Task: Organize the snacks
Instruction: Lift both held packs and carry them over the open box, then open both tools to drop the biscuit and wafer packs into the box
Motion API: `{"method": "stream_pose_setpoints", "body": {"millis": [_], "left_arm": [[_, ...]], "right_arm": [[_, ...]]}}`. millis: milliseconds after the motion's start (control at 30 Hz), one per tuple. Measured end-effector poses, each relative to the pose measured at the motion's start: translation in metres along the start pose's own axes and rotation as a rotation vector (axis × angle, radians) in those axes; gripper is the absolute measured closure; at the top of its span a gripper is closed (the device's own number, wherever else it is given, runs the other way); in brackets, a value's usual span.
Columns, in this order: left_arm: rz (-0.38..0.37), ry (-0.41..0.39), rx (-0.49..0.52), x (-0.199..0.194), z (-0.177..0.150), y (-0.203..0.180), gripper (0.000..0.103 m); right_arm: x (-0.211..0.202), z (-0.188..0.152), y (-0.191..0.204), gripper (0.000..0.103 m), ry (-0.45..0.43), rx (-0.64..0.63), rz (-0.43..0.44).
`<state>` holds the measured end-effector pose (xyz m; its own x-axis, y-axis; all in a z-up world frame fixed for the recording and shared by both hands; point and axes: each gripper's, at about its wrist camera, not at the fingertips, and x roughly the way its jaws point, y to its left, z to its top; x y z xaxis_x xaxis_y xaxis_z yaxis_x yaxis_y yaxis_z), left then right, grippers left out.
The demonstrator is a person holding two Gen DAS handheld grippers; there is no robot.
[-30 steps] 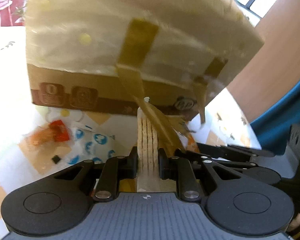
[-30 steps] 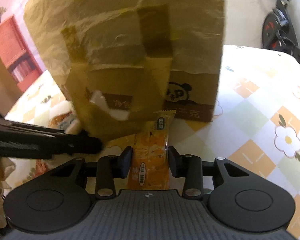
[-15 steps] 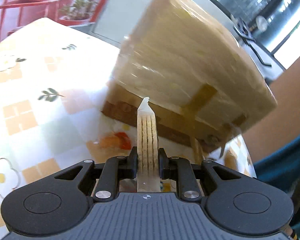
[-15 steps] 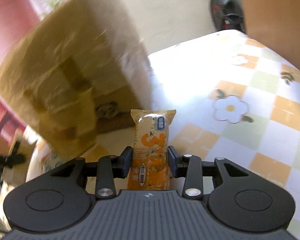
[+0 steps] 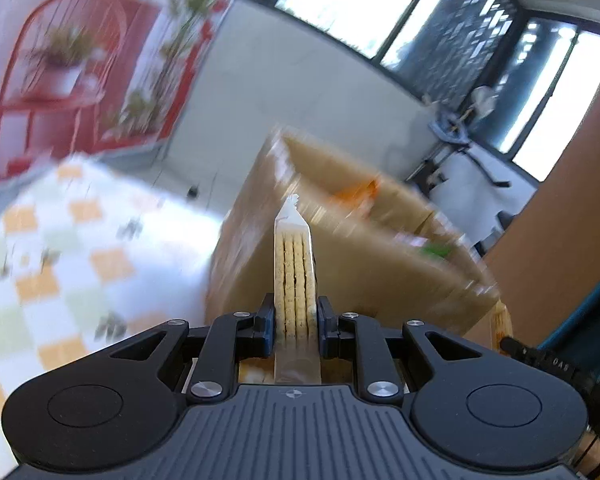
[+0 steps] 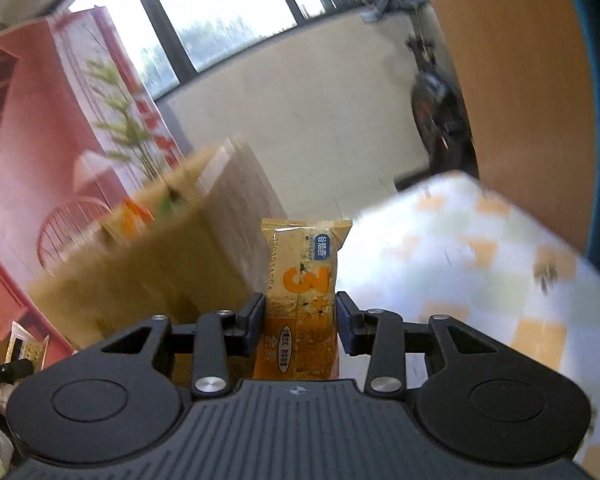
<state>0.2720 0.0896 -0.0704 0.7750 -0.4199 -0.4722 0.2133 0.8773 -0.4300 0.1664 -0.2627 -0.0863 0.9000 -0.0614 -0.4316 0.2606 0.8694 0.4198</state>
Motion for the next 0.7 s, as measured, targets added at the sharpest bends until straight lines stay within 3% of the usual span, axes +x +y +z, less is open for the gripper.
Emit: {"method": "stream_pose_setpoints", "body": {"millis": [300, 500, 700], "left_arm": [[-0.066, -0.092, 0.088, 0.024, 0.051, -0.049, 0.082], [-0.027, -0.073, 0.088, 0.060, 0.067, -0.055, 0.082], [0.022, -0.034, 0.120, 0.082, 0.073, -0.050, 0.082]], "right_arm": [[-0.001, 0.065, 0.053, 0.063, -0.139, -0.106, 0.139], [0.033, 0.078, 0.085, 0.063, -0.131, -0.217, 0.167], [0.076, 0.077, 0.091, 0.063, -0.076, -0.230, 0.146]]}}
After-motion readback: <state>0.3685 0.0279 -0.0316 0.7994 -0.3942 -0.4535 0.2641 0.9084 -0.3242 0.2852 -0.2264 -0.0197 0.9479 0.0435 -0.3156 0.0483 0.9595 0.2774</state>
